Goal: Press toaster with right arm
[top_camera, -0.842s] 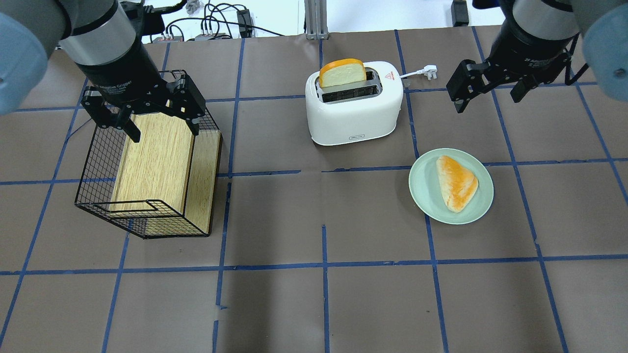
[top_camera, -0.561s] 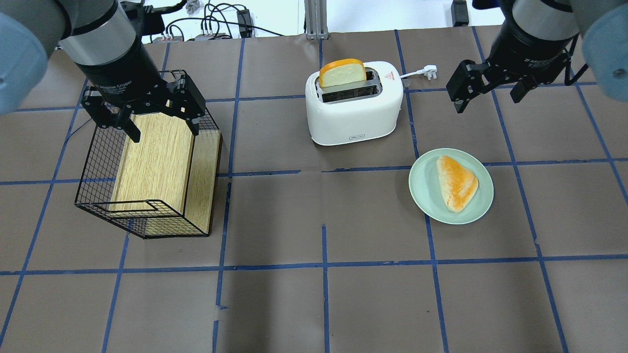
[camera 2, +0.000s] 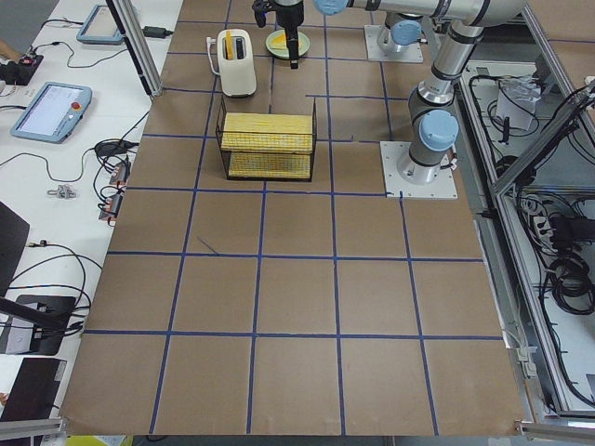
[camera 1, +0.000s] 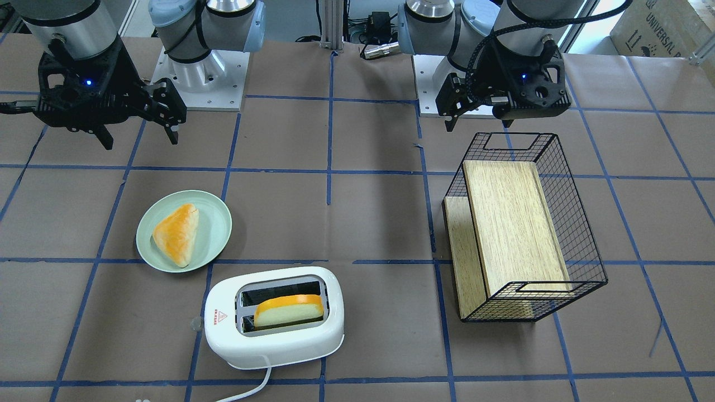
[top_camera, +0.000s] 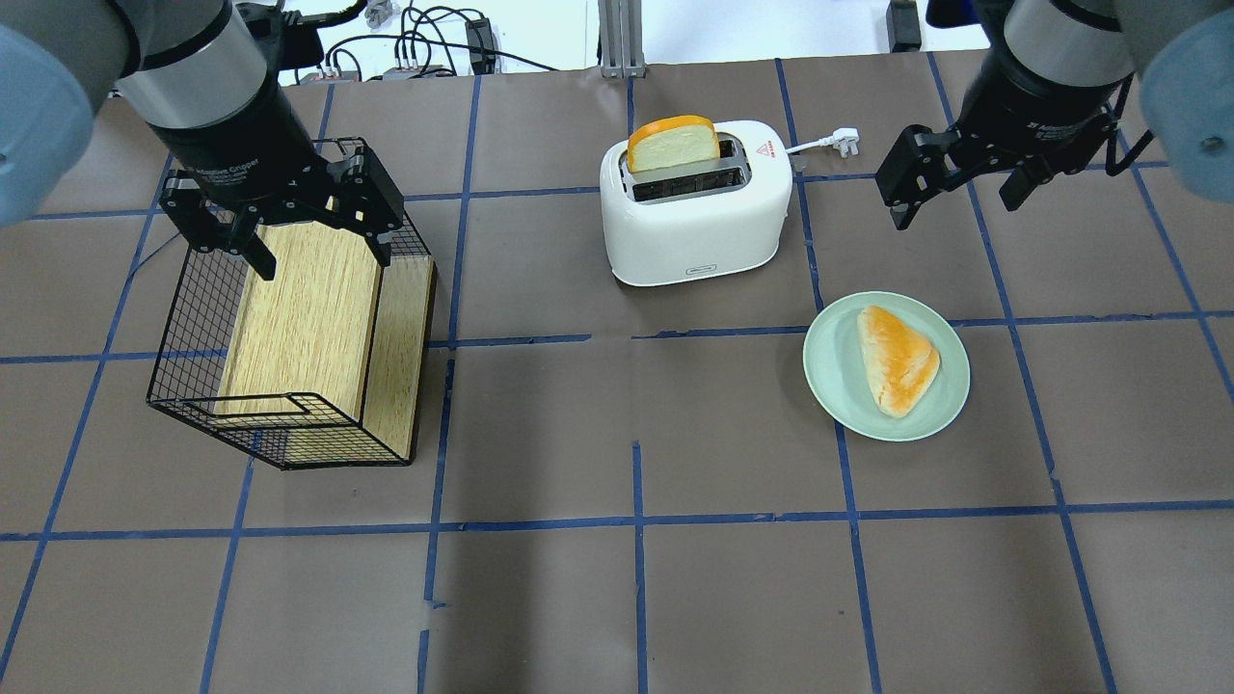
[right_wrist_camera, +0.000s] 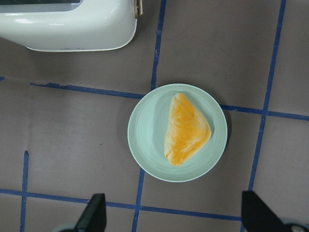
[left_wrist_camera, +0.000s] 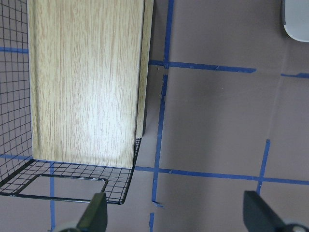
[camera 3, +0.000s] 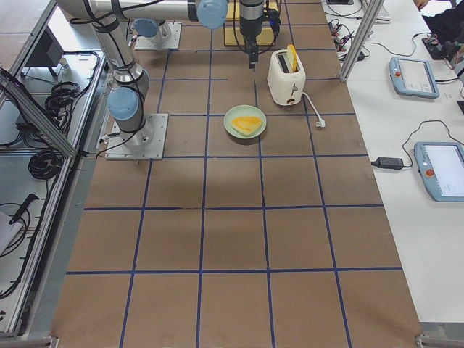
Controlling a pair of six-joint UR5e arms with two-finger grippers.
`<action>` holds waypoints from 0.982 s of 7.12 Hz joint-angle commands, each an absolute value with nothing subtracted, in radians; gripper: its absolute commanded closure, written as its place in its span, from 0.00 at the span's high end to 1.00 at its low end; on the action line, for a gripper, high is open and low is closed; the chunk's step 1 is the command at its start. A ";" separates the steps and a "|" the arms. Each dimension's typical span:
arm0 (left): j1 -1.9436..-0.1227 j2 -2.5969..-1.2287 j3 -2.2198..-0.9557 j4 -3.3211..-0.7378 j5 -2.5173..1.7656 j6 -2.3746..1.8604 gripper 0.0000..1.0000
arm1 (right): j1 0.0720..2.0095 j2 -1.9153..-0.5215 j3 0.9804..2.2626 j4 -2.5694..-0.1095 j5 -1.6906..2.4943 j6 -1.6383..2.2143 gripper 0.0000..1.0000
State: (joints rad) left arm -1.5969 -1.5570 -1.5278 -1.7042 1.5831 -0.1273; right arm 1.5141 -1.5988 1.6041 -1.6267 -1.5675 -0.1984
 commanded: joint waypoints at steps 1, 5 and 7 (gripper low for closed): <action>-1.597 -1.557 -1.528 -1.703 1.583 -0.127 1.00 | 1.484 -1.534 1.588 -1.708 -1.522 -0.310 0.37; -1.597 -1.557 -1.528 -1.703 1.583 -0.127 1.00 | 1.339 -1.390 1.575 -1.779 -1.242 -0.460 0.04; -1.597 -1.557 -1.528 -1.703 1.583 -0.127 1.00 | 1.339 -1.292 1.542 -1.830 -1.142 -0.450 0.04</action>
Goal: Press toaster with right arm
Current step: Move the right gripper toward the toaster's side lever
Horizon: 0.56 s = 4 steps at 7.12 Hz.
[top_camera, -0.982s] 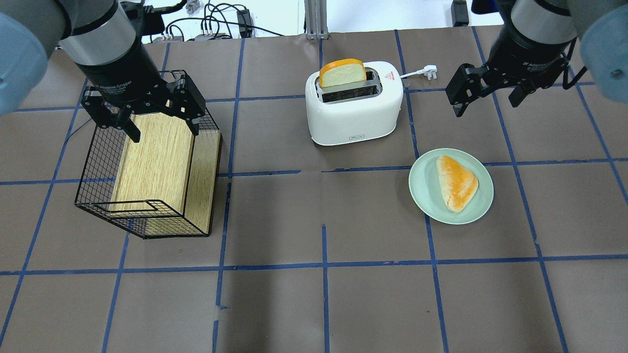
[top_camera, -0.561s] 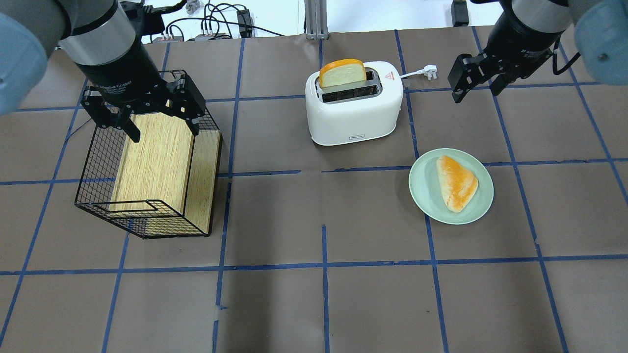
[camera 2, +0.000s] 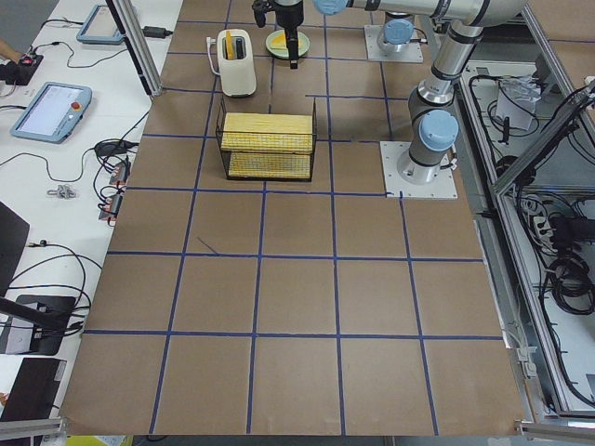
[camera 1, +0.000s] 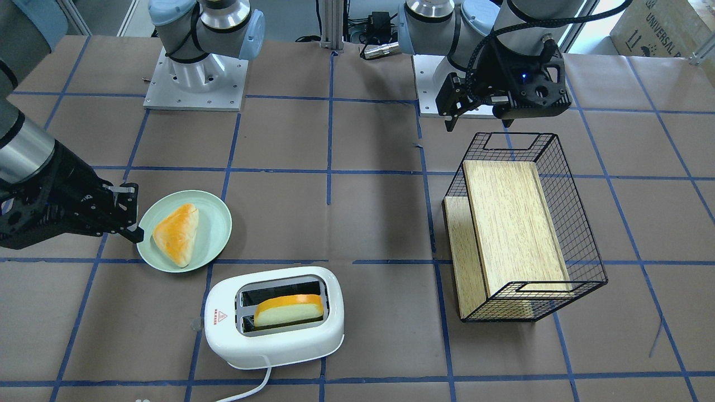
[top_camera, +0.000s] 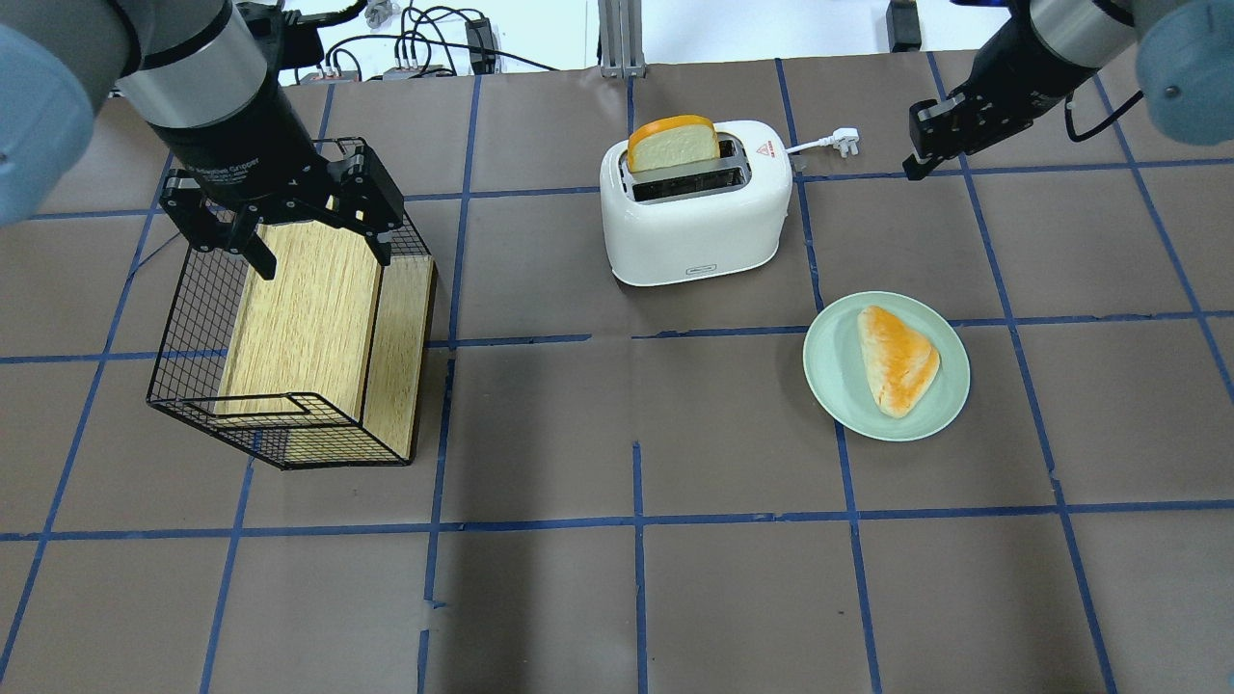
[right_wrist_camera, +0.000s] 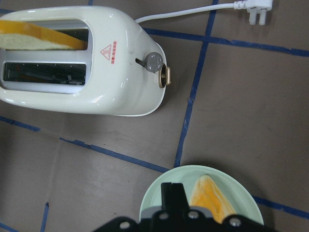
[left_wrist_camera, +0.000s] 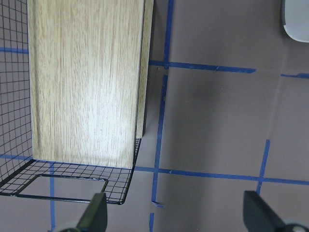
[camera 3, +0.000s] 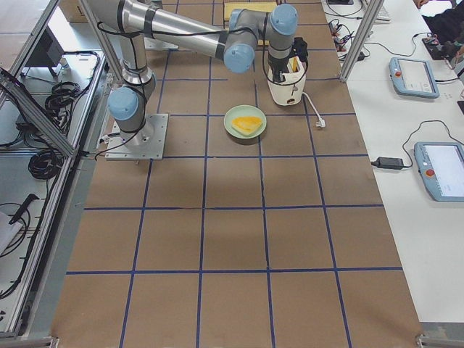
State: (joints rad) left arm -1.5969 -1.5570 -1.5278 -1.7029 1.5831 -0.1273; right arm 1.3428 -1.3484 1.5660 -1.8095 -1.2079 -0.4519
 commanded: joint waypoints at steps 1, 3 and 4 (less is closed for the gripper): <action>-1.597 -1.557 -1.528 -1.704 1.583 -0.127 1.00 | 1.348 -1.246 1.470 -1.819 -1.137 -0.449 0.04; -1.595 -1.557 -1.528 -1.703 1.583 -0.127 1.00 | 1.351 -1.152 1.408 -1.806 -1.072 -0.453 0.04; -1.597 -1.557 -1.528 -1.704 1.583 -0.127 1.00 | 1.351 -1.128 1.407 -1.790 -1.016 -0.445 0.04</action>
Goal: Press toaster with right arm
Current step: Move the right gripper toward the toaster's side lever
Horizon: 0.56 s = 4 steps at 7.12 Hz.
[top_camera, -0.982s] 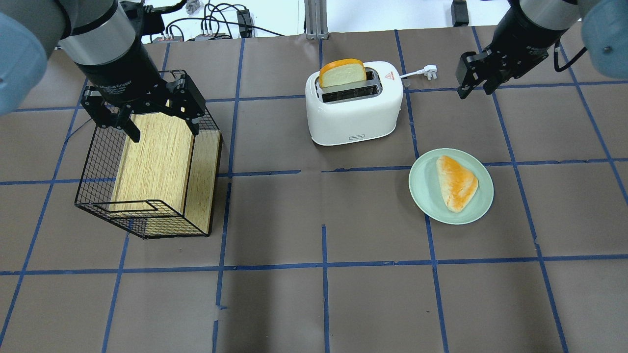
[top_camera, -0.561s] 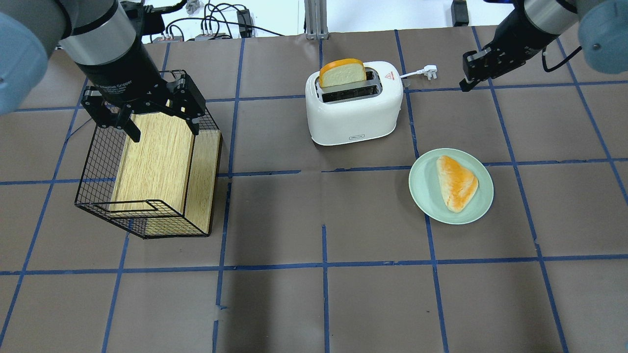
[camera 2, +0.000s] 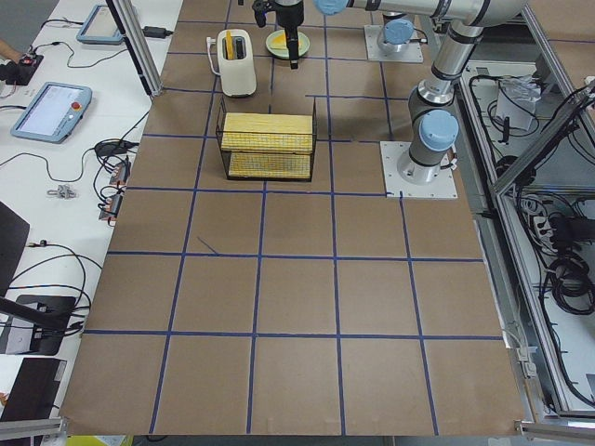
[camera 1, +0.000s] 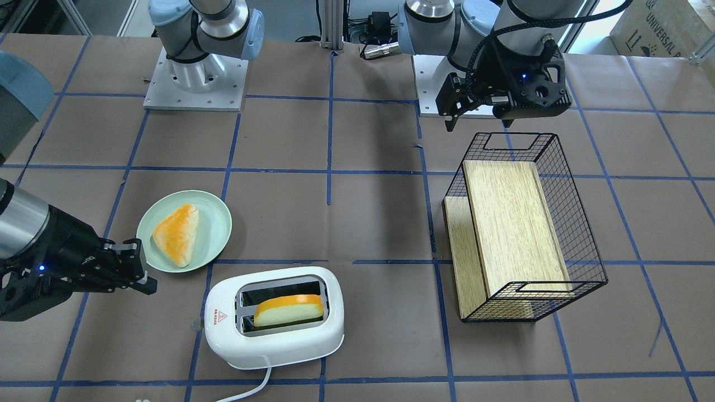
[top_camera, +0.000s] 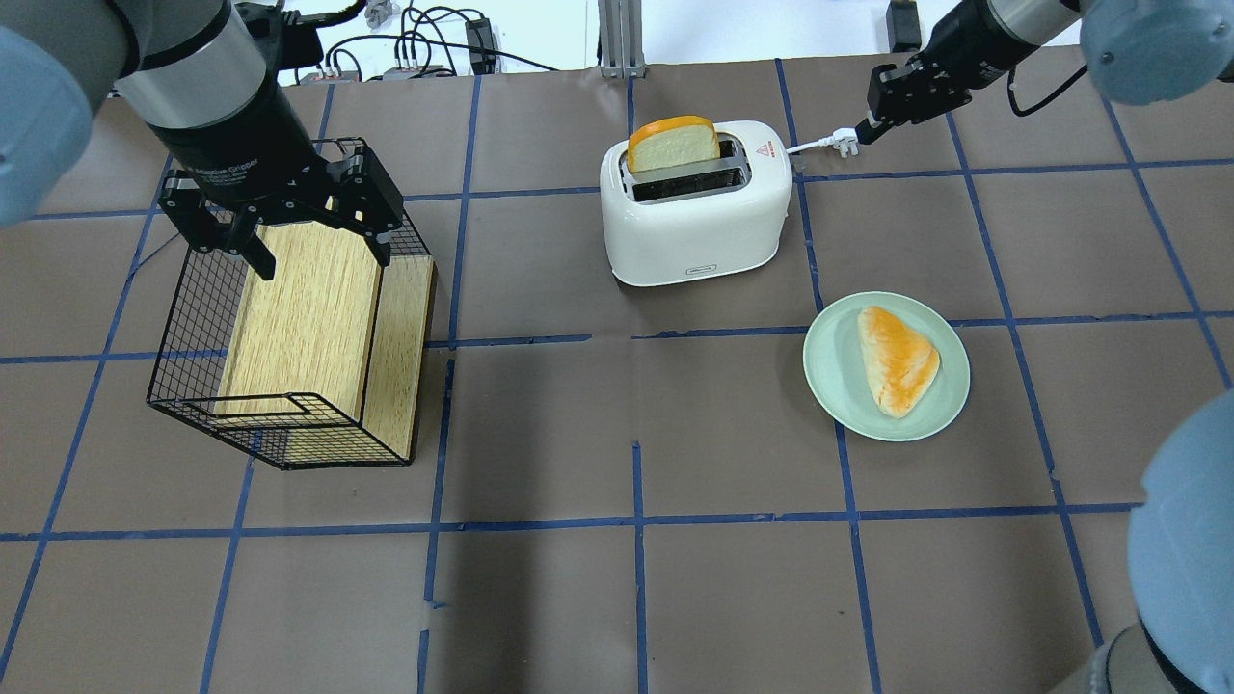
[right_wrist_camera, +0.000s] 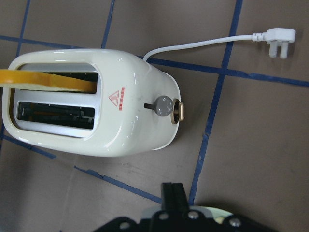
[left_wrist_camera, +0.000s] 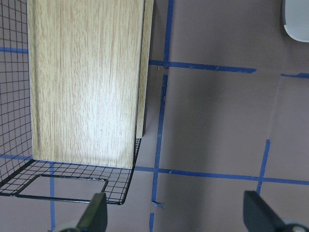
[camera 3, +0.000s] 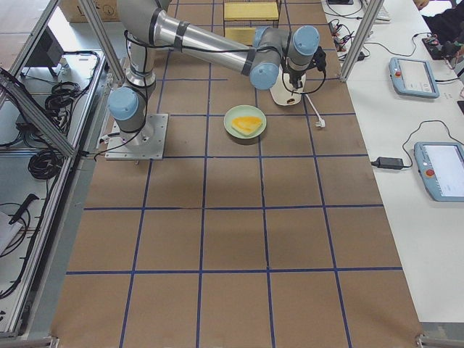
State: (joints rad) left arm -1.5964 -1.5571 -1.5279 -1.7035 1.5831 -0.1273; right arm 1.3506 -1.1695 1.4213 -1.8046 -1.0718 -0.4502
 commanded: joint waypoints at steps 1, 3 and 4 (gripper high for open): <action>-1.597 -1.557 -1.528 -1.704 1.583 -0.127 1.00 | 1.351 -1.102 1.404 -1.766 -1.003 -0.445 0.04; -1.597 -1.557 -1.528 -1.703 1.583 -0.127 1.00 | 1.376 -1.088 1.391 -1.763 -0.991 -0.434 0.05; -1.597 -1.557 -1.528 -1.704 1.583 -0.127 1.00 | 1.381 -1.083 1.388 -1.764 -0.991 -0.433 0.05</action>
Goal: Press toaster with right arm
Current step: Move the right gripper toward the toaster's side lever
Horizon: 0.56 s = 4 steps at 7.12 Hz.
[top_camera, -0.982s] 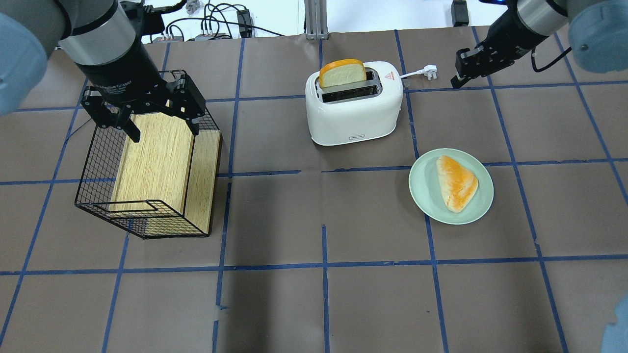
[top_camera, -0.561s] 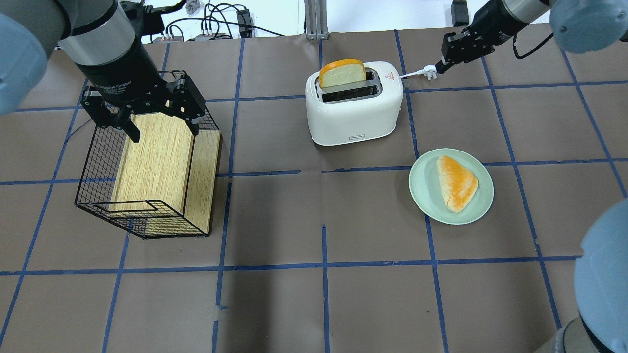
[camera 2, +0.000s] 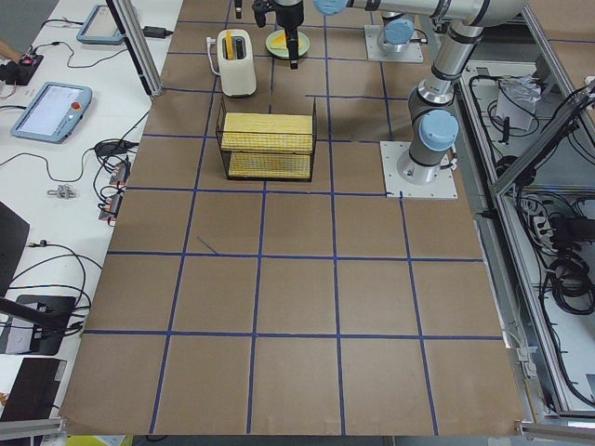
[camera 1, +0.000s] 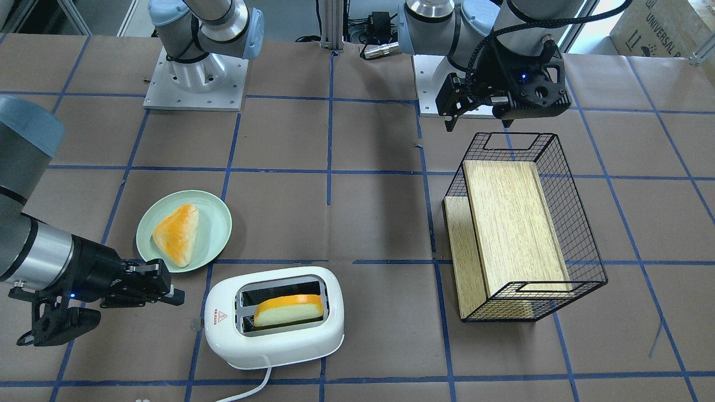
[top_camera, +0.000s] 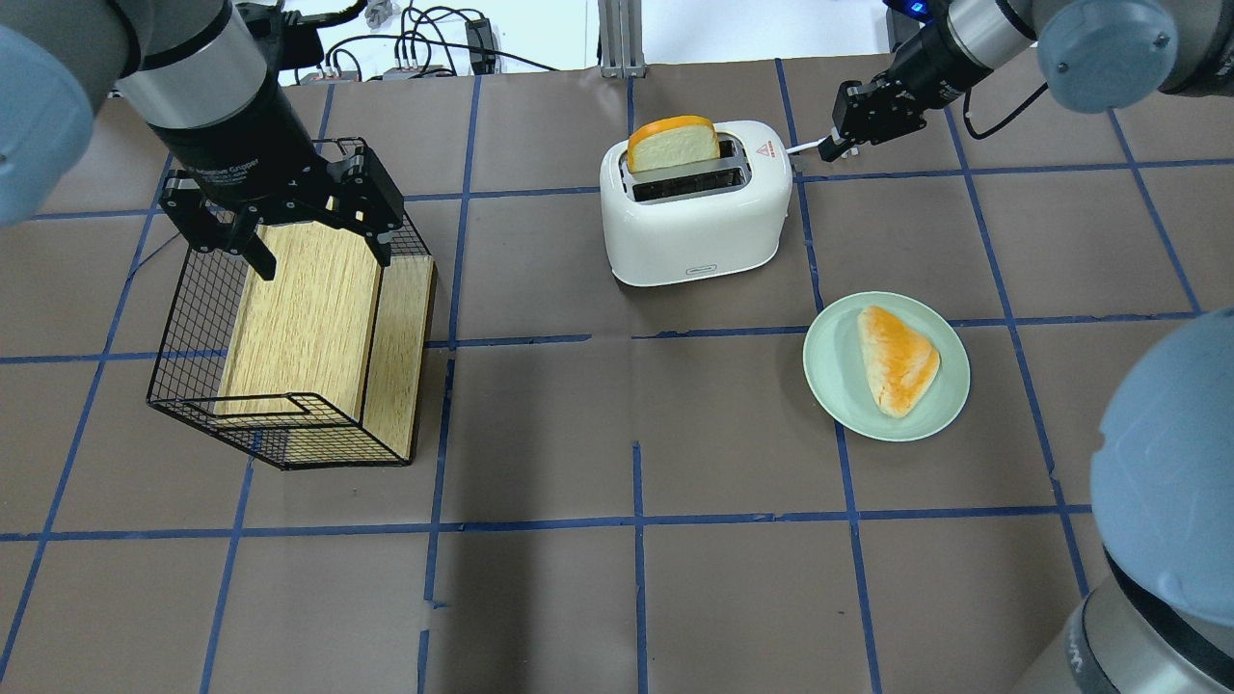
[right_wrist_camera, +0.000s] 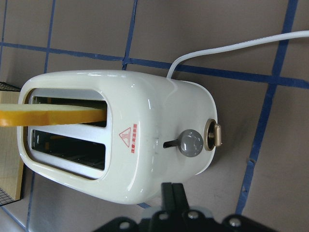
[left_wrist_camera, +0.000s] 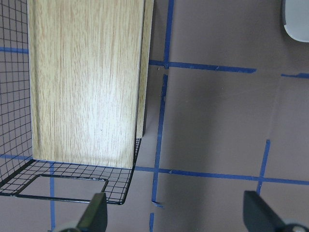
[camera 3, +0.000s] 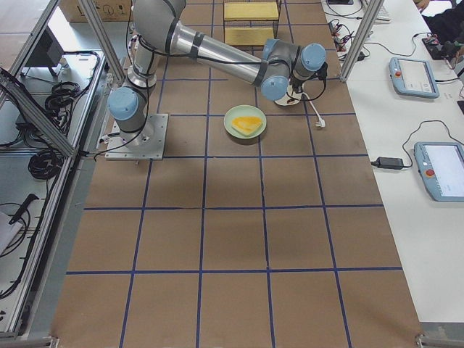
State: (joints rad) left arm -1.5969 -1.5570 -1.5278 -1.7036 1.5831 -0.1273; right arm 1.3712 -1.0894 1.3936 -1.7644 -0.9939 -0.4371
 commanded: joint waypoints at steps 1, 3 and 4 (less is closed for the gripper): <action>-1.597 -1.557 -1.528 -1.703 1.583 -0.127 1.00 | 1.379 -1.051 1.381 -1.761 -0.992 -0.431 0.04; -1.597 -1.557 -1.528 -1.703 1.583 -0.127 1.00 | 1.377 -1.025 1.345 -1.758 -0.992 -0.431 0.04; -1.597 -1.557 -1.528 -1.703 1.583 -0.127 1.00 | 1.381 -1.022 1.344 -1.756 -0.992 -0.430 0.04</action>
State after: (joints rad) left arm -1.5969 -1.5570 -1.5278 -1.7031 1.5831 -0.1273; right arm 1.3781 -1.0311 1.3515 -1.7584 -0.9924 -0.4310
